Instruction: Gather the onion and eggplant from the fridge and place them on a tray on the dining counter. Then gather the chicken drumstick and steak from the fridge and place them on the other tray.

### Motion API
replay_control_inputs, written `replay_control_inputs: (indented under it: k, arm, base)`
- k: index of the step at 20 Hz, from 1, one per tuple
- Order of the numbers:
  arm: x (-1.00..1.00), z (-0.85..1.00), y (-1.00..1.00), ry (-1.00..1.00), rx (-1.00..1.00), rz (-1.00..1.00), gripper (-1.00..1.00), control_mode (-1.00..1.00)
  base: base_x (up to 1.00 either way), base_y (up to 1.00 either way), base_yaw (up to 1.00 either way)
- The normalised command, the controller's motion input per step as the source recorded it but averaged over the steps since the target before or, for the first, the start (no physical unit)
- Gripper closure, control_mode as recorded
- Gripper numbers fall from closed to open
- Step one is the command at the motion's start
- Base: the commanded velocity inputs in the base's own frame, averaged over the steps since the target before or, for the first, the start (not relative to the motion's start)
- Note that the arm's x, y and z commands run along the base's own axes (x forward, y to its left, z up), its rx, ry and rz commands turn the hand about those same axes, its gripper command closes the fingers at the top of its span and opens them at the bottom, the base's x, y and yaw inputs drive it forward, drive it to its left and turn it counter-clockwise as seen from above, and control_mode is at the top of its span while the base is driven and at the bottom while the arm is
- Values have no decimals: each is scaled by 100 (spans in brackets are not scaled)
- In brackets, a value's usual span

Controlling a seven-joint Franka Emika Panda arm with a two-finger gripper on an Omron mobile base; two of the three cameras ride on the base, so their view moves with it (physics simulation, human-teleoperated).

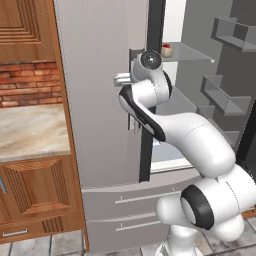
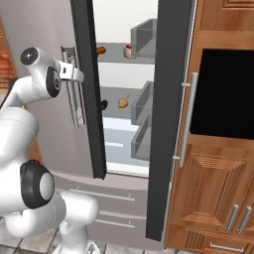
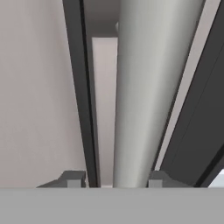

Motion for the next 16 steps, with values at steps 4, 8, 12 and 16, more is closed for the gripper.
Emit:
replay_control_inputs:
  k: [4, 8, 12, 16]
  arm:
    - [19, -1, 17, 0, 0, 1, 100, -100]
    - [-37, 3, 38, 0, -3, 5, 100, -100]
    - [-68, 2, 61, 0, -7, 8, 100, -100]
    - [-67, 2, 79, 0, -6, 10, 100, -100]
  base:
    - [0, 0, 0]
    - [0, 0, 0]
    - [0, 0, 0]
    - [0, 0, 0]
